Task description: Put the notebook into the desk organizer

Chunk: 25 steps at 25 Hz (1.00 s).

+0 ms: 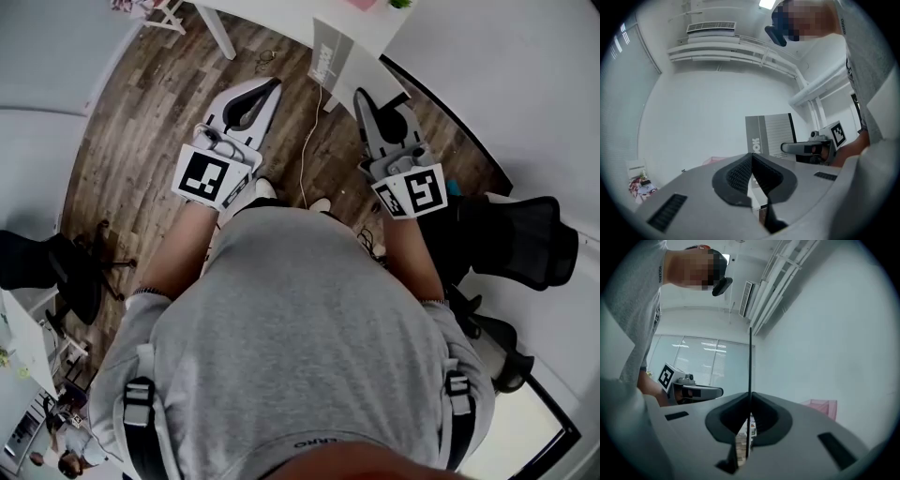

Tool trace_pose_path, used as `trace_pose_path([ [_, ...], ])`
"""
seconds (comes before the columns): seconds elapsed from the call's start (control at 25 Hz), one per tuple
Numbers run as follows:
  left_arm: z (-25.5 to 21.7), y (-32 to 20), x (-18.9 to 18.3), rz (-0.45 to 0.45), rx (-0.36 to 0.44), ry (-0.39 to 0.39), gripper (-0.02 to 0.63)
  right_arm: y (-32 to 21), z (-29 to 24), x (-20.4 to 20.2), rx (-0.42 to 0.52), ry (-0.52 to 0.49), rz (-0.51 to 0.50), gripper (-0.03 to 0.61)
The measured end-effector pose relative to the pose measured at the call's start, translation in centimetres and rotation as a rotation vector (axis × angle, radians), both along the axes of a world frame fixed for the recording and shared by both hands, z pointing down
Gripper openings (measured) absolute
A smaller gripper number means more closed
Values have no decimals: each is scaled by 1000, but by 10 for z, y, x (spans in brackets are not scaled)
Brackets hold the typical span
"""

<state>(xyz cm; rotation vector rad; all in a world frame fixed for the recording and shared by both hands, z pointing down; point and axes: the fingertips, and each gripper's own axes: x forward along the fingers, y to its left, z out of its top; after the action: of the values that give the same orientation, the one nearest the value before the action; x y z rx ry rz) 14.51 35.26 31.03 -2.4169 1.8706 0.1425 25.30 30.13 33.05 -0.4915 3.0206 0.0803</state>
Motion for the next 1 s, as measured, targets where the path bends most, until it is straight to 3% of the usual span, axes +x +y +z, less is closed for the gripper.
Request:
trace_pose_path([
  [0.6, 16, 29, -73, 31, -19, 14, 19, 28, 11, -81, 7, 50, 10, 17],
  [1.0, 17, -7, -105, 13, -17, 25, 20, -9, 17, -107, -9, 58, -4, 17],
])
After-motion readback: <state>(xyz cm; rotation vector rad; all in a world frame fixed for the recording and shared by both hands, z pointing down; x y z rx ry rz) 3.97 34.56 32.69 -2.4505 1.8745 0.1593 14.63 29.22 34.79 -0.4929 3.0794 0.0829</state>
